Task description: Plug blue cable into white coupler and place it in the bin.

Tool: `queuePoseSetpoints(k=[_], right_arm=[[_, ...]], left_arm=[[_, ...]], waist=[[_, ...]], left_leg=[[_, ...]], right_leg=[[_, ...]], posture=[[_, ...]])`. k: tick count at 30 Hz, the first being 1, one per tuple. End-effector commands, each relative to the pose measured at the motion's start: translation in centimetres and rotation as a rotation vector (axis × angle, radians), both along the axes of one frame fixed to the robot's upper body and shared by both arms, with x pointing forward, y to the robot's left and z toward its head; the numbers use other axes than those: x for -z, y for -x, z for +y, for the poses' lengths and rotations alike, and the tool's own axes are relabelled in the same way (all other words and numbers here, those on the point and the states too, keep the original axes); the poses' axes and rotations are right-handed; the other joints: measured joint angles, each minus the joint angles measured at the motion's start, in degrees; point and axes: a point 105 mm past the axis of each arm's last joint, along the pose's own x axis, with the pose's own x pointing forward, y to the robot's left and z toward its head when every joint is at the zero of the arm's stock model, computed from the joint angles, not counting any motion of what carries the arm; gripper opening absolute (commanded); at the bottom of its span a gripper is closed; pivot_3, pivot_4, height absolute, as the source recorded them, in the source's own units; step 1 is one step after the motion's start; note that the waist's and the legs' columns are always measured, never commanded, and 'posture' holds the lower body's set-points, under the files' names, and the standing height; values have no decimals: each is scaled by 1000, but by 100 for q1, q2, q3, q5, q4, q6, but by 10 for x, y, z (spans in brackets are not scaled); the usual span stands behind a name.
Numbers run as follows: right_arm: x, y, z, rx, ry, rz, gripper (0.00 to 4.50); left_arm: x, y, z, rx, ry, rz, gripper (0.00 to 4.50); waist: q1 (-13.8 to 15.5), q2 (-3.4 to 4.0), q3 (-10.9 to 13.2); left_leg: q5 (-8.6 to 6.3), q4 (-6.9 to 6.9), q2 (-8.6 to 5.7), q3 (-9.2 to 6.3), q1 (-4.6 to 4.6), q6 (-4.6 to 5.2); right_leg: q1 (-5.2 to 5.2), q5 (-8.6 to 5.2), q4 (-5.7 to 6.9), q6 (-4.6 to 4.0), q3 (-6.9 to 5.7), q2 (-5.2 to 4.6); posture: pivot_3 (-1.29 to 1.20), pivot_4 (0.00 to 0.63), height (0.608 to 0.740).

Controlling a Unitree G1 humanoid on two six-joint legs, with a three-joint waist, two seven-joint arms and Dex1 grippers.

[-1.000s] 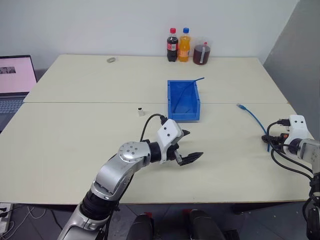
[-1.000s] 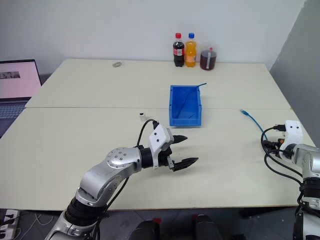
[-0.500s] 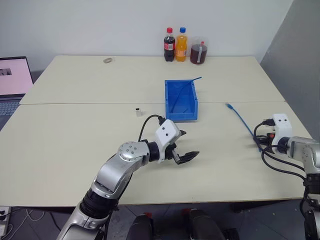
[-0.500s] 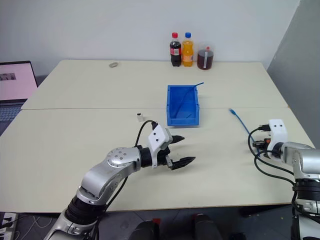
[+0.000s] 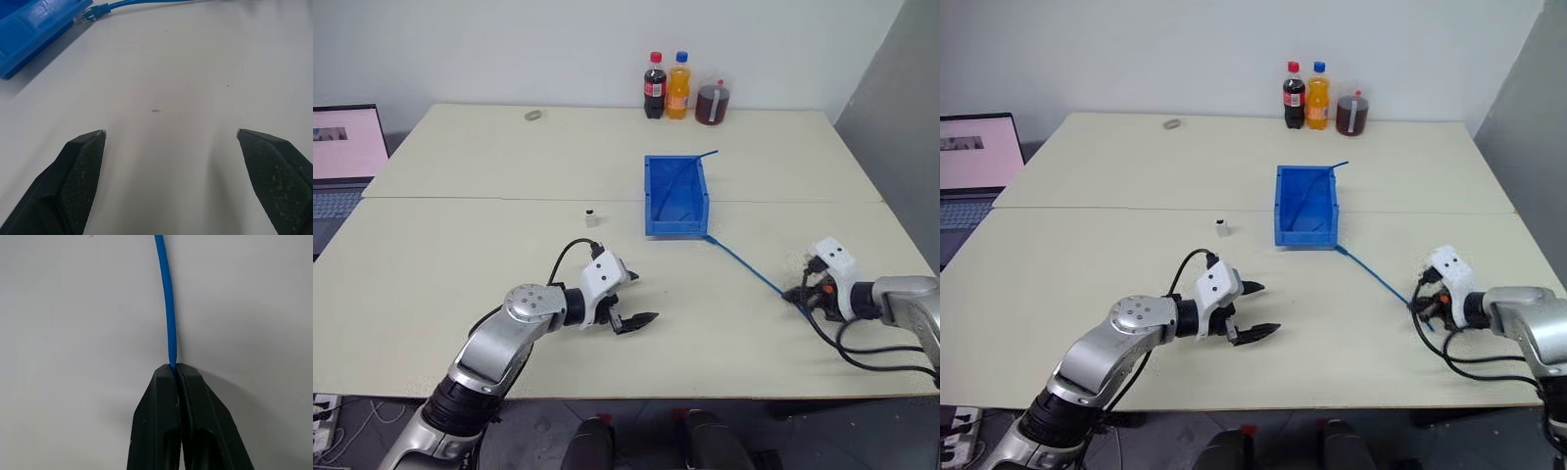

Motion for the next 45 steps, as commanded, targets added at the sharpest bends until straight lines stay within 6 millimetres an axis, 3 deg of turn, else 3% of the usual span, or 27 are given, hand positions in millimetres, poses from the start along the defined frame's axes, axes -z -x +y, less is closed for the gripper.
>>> queuePoseSetpoints(k=[1,6,14,26,32,45], right_arm=[[-6,26,11,-282,29,-17,33],[-5,30,7,-387,68,-29,33],[-5,4,13,-467,115,-99,33],[-12,-17,66,-621,54,-83,33],[-17,-26,84,-655,23,-89,33],[-23,-56,53,-526,104,-118,33]], left_arm=[[-14,4,-3,25,60,-41,4500],[-11,10,0,50,51,-31,4500],[-7,22,5,65,35,3,4500],[2,37,27,-29,61,85,4500],[2,39,27,-67,78,70,4500],[3,37,28,-103,85,42,4500]], waist=[[0,0,2],[-52,-2,4],[-65,-1,9],[-32,7,15],[-21,7,16],[-24,7,16]], left_leg=[[-2,2,4,3,1,3],[-2,7,4,12,4,3],[-2,7,6,15,11,3],[-2,8,7,12,9,3],[-2,10,5,12,3,3],[-2,10,6,15,-1,3]], right_leg=[[0,0,0,0,2,1],[-6,1,9,1,8,0],[-7,1,20,1,11,2],[-16,12,32,-24,10,0],[-22,15,34,-31,9,-2],[-32,17,41,-35,10,-2]], posture=[[0,150,740],[0,150,740],[0,150,740],[0,150,740],[0,150,740],[0,150,740]])
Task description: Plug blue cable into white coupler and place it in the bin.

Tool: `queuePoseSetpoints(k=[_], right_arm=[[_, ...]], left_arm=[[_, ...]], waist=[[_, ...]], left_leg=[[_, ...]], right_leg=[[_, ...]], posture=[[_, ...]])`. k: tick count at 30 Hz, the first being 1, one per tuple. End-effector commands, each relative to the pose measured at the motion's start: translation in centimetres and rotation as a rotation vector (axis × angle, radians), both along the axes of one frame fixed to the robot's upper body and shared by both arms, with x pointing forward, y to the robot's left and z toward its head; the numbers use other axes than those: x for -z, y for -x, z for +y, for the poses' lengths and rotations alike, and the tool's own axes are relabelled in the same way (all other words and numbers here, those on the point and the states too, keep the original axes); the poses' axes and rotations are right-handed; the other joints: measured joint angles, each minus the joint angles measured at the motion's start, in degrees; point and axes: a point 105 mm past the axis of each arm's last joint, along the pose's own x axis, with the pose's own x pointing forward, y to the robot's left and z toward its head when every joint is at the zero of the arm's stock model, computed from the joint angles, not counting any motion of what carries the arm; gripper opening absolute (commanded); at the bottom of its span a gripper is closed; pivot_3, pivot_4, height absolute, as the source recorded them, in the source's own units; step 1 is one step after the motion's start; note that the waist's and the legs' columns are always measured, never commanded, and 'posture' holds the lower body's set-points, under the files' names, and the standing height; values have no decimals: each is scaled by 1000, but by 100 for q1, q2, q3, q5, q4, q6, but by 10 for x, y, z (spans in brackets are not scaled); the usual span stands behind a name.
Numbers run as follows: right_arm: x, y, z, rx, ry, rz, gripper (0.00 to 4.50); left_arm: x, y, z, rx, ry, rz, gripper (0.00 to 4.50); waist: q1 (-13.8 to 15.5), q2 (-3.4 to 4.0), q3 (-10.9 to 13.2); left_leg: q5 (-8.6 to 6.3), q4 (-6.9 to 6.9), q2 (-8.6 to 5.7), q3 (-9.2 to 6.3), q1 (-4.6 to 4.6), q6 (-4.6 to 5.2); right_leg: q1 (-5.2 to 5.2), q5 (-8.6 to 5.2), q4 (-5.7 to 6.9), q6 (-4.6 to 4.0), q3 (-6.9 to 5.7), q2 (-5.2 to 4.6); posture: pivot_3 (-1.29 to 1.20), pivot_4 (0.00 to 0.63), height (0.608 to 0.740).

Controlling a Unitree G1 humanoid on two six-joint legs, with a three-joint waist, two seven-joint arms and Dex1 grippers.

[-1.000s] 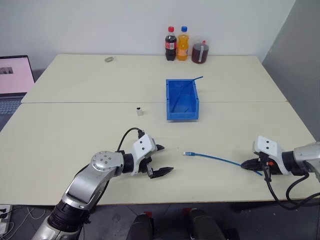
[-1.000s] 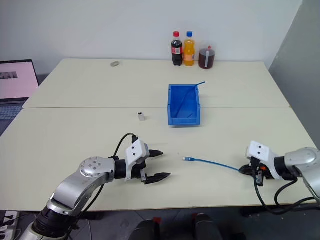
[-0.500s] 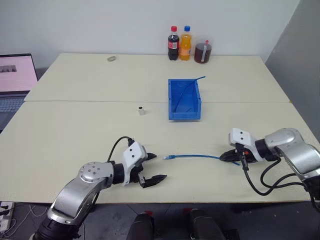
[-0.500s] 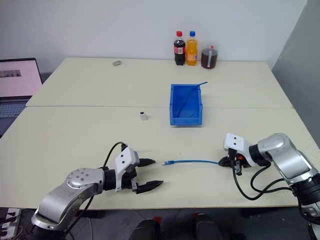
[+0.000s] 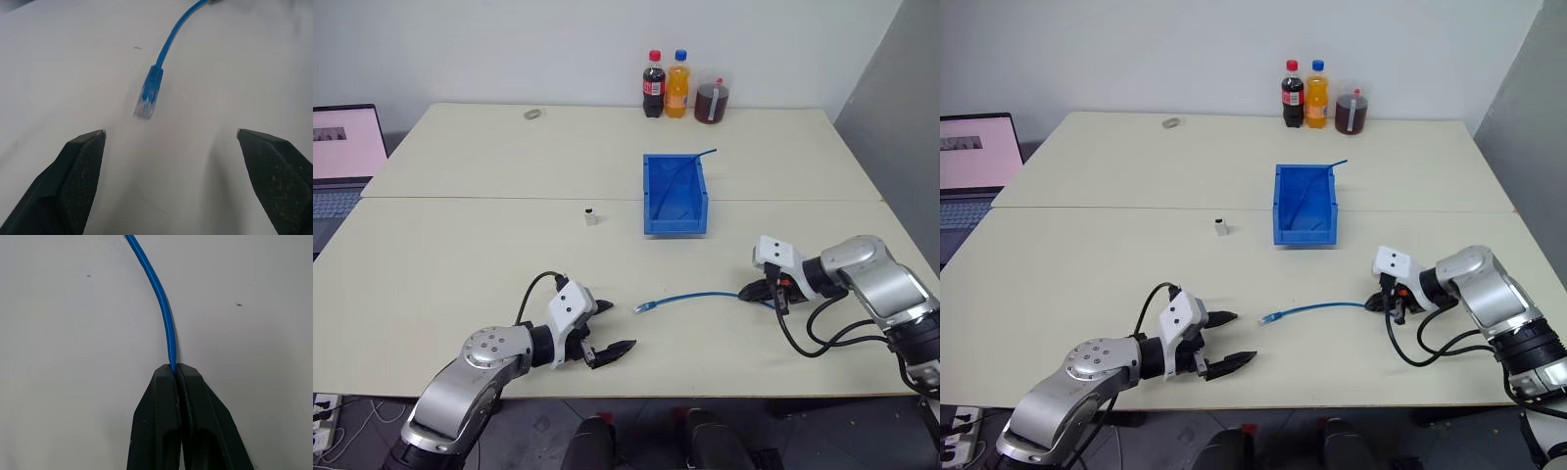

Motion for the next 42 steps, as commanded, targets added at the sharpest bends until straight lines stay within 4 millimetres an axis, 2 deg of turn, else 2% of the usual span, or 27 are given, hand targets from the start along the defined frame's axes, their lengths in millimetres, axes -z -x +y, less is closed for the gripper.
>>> queuePoseSetpoints(k=[1,14,17,26,29,32,34,36,38,40,42], right_arm=[[-14,-10,-11,19,25,-55,33],[-11,-11,-10,-20,46,-78,33],[-15,-10,-7,-19,17,-66,642],[-28,-3,-10,-76,39,-90,3042],[-41,4,-9,-112,27,-98,3042],[-82,16,21,-156,-174,-139,3042],[-95,30,36,-194,-258,-131,3042],[-96,54,55,-257,-332,-84,3042],[-89,73,69,-290,-357,-39,3042],[-80,84,80,-283,-374,-4,3042],[-69,85,83,-244,-336,-4,3042]], left_arm=[[-11,-1,-4,18,15,-57,4500],[-11,-20,-3,-74,-3,-123,4500],[-11,-20,-3,-75,-4,-124,4500],[-10,-18,-10,-5,-43,-138,4500],[-9,-19,-18,50,-68,-158,4500],[-8,-23,-22,119,-120,-174,4500],[-6,-26,-22,153,-144,-175,4500],[-9,-36,-22,159,-148,-186,4500],[-11,-44,-21,166,-162,-199,4500],[-11,-48,-20,179,-167,-199,4500],[-10,-49,-19,206,-177,-201,4500]], waist=[[0,0,0],[0,0,0],[1,0,0],[1,0,0],[20,7,4],[13,7,4],[-9,8,3],[-3,9,3],[13,8,2],[18,8,2],[17,8,2]], left_leg=[[0,0,-1,0,0,0],[0,1,-1,0,-1,0],[0,1,-1,0,0,0],[0,2,-1,-1,-1,0],[0,3,-6,-2,-2,0],[0,4,-5,0,-2,0],[0,3,-1,-5,-1,0],[0,1,3,-7,0,0],[0,1,2,-18,-6,0],[0,3,0,-25,-14,0],[0,10,-5,-26,-22,0]], right_leg=[[0,0,0,0,0,0],[0,1,3,-1,0,-1],[0,1,4,-2,0,-1],[0,2,4,-3,0,-1],[0,2,6,-3,-1,-4],[0,2,5,-3,0,-4],[0,2,8,-3,-3,1],[0,4,9,-7,-5,6],[1,5,9,-8,-15,5],[1,5,8,-8,-22,4],[-1,5,8,-7,-22,0]], posture=[[0,150,740],[0,150,740],[0,150,740],[0,150,740],[0,150,740],[0,150,740],[0,150,740],[0,150,740],[0,150,740],[0,150,740],[0,150,740]])
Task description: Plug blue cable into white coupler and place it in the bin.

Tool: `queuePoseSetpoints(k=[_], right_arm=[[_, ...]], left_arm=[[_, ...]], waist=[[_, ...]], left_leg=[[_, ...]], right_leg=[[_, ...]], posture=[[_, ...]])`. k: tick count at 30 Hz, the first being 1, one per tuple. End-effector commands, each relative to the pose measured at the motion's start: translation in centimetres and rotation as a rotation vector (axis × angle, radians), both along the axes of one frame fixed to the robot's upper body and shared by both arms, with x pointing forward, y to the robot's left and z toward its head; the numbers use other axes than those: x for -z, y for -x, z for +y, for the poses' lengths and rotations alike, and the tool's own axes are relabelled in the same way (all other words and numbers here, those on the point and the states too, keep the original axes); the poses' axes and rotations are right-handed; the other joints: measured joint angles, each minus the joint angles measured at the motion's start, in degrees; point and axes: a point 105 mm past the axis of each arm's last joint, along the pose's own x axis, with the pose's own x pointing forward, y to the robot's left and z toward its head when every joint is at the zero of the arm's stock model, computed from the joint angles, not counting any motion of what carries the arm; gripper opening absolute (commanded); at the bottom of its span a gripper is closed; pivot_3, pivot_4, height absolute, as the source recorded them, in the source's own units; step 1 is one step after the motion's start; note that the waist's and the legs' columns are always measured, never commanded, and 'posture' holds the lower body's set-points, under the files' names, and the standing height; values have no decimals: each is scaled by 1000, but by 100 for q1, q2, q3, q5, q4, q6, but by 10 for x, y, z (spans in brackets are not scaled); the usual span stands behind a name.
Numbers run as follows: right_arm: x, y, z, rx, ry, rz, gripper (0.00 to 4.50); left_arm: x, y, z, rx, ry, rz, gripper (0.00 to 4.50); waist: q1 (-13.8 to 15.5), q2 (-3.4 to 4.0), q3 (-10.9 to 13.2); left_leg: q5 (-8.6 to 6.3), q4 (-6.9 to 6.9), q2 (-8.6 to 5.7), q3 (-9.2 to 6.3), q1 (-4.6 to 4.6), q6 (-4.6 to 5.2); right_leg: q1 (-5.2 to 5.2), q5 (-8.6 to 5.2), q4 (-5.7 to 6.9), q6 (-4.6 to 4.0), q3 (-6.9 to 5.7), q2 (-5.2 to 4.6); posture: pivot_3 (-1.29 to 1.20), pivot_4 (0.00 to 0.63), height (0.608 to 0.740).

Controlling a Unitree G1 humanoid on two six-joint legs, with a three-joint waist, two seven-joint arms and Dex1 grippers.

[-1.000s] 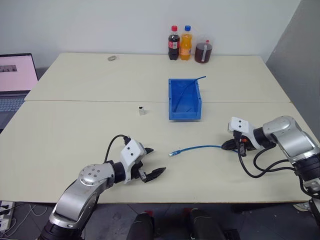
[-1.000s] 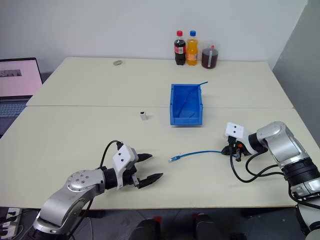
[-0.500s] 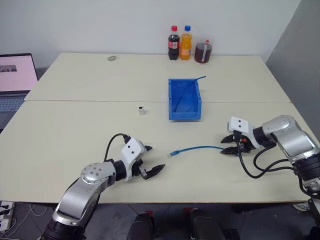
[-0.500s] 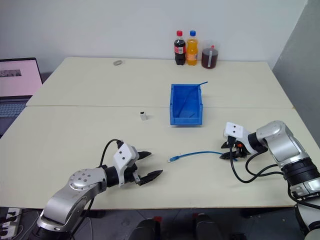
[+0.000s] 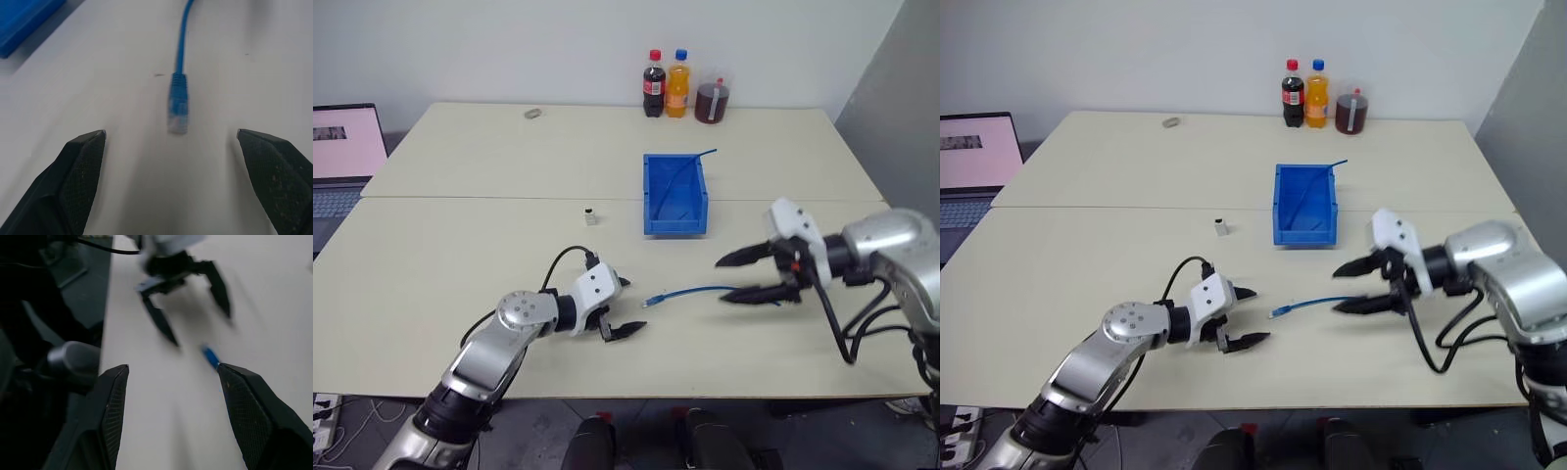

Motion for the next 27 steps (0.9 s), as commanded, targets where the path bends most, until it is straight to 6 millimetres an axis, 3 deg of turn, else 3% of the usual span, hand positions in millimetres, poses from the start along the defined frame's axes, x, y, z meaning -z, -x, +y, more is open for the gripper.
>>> queuePoseSetpoints(k=[1,3,19,22,27], right_arm=[[8,0,5,76,65,-57,3042],[13,-13,4,159,93,-89,3042],[23,-19,2,214,167,-122,3042],[24,-18,3,212,169,-125,3058],[24,-17,3,213,170,-126,3058]], left_arm=[[-4,-1,-2,65,-16,-30,4500],[-3,-5,-4,75,-15,-34,4500],[7,-10,-24,152,-18,-34,4500],[9,-11,-26,149,-22,-43,4052],[15,-8,-26,150,-38,-41,2862]], waist=[[-2,0,0],[-3,0,0],[-4,0,0],[-2,0,0],[-3,0,0]], left_leg=[[0,2,-3,3,-2,0],[0,6,-3,3,-3,0],[1,5,-1,-6,-7,1],[1,6,-2,-6,-8,1],[1,6,-1,-7,-7,1]], right_leg=[[-2,1,0,3,2,-3],[-2,2,0,4,2,-3],[-5,1,0,3,-7,1],[-4,2,0,3,-7,0],[-4,2,1,3,-7,1]], posture=[[0,150,740],[0,150,740],[0,150,740],[0,150,740],[0,150,740]])
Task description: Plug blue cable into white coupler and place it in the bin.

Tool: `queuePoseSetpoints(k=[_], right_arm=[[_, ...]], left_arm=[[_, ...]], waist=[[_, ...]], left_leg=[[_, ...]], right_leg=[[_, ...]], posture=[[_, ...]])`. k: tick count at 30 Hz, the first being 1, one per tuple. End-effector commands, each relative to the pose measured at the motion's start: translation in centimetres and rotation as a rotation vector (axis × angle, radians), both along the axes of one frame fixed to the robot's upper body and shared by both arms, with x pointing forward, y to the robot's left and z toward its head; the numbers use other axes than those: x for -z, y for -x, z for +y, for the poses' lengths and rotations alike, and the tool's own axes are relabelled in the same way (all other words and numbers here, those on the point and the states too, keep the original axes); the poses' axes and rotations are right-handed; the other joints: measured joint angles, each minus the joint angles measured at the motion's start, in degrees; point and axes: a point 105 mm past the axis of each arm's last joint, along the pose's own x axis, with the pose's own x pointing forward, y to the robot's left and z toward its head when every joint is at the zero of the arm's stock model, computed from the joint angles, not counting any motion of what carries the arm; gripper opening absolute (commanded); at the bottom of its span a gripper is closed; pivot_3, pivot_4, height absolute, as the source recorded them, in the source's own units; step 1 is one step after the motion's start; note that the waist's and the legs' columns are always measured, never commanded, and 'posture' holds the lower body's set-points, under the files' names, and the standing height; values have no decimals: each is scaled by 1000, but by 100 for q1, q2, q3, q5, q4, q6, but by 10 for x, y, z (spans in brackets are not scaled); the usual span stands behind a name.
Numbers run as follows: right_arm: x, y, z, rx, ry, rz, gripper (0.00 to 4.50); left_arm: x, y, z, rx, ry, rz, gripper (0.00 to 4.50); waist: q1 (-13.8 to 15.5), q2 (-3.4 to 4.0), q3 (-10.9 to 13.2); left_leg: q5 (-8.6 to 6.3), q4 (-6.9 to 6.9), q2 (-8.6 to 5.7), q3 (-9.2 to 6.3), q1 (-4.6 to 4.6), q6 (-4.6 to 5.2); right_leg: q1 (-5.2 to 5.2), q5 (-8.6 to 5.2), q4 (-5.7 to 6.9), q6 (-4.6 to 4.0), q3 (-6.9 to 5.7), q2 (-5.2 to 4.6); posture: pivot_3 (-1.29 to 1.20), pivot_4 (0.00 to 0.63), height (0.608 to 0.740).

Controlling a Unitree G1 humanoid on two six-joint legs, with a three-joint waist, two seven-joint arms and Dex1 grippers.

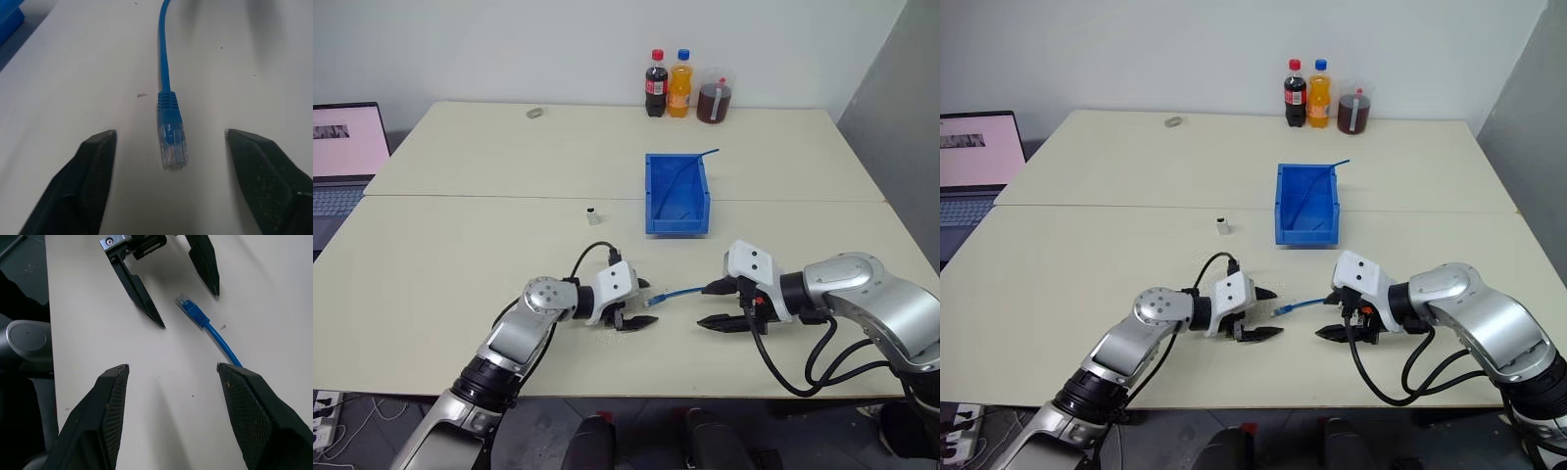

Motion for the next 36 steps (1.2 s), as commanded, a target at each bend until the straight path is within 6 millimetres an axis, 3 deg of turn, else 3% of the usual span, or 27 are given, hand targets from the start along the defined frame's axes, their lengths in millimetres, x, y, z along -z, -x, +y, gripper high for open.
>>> queuePoseSetpoints(k=[1,12,16,22,29,36], right_arm=[[-9,0,2,-14,-3,-50,3058],[-9,-1,0,3,-11,-45,3058],[-13,-1,0,23,-51,-47,3058],[-29,10,5,30,-273,-10,3058],[-17,29,4,113,-477,119,3058],[-15,5,-3,245,-614,78,3058]], left_arm=[[3,1,2,-5,-23,-19,2607],[4,0,3,-27,4,12,291],[1,-1,-1,-43,49,12,233],[-25,-14,-7,-109,269,-73,233],[-60,-13,-6,-145,594,-46,233],[-74,1,-9,-117,704,44,233]], waist=[[-1,0,0],[-2,0,0],[3,0,0],[9,-1,-1],[11,-4,-4],[-13,-1,-5]], left_leg=[[0,0,0,0,1,0],[0,0,1,-1,1,0],[0,2,0,-2,1,0],[0,5,1,-6,-5,0],[0,6,0,-10,-7,0],[1,9,1,-9,1,0]], right_leg=[[0,0,1,0,0,0],[0,0,2,0,0,1],[1,0,2,0,-1,1],[1,1,2,-1,-4,0],[2,1,3,-1,-7,-1],[7,2,8,1,-5,3]], posture=[[0,150,740],[0,150,740],[0,150,740],[0,150,740],[0,150,740],[0,150,740]])
